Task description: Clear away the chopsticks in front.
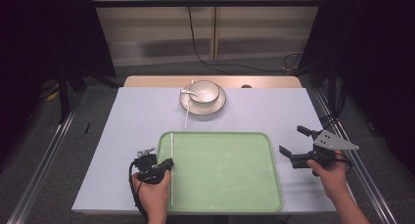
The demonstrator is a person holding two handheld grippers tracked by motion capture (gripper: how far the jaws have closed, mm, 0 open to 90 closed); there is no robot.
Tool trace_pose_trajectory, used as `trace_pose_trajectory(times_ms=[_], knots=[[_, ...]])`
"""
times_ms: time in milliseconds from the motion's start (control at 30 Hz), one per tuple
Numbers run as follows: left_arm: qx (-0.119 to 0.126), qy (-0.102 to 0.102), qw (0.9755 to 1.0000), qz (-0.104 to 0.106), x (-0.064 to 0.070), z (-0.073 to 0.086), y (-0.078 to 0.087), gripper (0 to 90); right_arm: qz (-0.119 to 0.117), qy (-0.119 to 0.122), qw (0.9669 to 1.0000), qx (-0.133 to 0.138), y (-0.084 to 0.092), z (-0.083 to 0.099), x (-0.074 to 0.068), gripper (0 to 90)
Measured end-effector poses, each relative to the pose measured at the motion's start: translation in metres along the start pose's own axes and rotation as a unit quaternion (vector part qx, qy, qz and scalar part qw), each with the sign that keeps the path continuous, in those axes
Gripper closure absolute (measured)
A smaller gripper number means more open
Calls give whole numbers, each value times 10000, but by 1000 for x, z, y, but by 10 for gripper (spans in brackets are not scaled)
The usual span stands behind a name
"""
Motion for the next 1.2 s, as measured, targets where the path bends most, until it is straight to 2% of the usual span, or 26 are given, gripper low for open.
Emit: trace_pose_trajectory(times_ms=[300,433,600,1133,1200], knots=[[20,-11,10000,-16,1,0,0,845,2,-14,10000,-12,0,0,0,17],[-9,-86,10000,-23,0,0,0,846,17,-19,10000,5,0,0,0,17],[8,-51,10000,17,0,-1,0,845,10,-24,10000,13,0,0,0,17],[15,-29,9999,116,1,-3,1,744,9,19,10000,-6,0,0,1,17],[71,-15,9999,112,2,-5,2,722,2,8,10000,-4,0,0,0,17]])
Point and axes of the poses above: each handheld gripper's, and its own axes: y roughly backward along the jaws, z roughly out of its underside, x roughly to its right, the point moved 7 cm from there along -y, roughly forward along the jaws
